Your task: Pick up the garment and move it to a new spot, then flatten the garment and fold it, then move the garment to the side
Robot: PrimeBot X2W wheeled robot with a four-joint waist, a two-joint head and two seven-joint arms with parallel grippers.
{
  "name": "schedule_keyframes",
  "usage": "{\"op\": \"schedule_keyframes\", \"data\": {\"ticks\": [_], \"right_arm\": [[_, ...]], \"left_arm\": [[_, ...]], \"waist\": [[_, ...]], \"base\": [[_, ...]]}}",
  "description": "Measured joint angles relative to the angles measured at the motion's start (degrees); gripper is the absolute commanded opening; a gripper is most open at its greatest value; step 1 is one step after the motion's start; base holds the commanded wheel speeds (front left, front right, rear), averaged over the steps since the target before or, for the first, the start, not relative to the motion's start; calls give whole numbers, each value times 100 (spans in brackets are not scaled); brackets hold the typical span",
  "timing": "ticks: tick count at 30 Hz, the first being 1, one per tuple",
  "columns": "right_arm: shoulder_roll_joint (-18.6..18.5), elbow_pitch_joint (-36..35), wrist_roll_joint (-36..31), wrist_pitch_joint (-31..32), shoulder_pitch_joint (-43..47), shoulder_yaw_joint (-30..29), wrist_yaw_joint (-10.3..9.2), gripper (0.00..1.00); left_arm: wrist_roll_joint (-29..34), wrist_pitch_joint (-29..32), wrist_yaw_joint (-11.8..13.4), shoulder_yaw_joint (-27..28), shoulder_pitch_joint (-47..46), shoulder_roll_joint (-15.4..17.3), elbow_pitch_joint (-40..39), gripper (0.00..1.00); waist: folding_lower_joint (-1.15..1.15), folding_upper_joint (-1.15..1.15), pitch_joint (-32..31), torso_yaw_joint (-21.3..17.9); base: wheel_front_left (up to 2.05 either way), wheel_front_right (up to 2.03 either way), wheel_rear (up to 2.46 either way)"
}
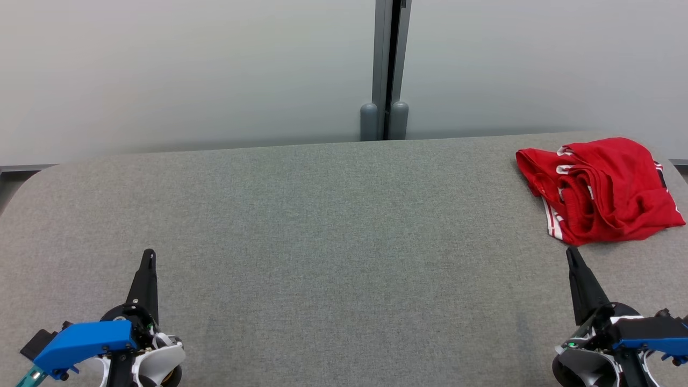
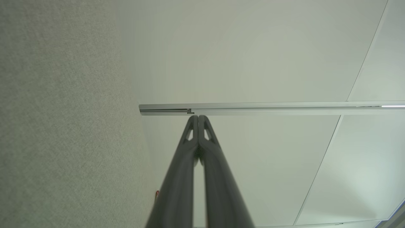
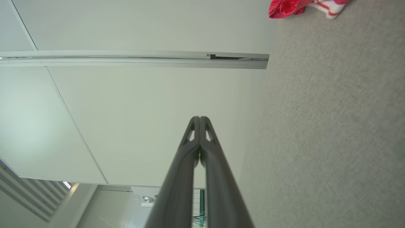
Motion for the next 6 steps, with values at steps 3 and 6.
{"op": "schedule_keyframes", "data": {"ticks": [3, 6], "right_arm": [[0, 0, 0, 0, 0, 0, 0, 0], [0, 0, 0, 0, 0, 0, 0, 0]], "left_arm": [[0, 0, 0, 0, 0, 0, 0, 0], [0, 0, 0, 0, 0, 0, 0, 0]], "waist": [[0, 0, 0, 0], [0, 0, 0, 0]], "base": [[0, 0, 0], [0, 0, 0]]}}
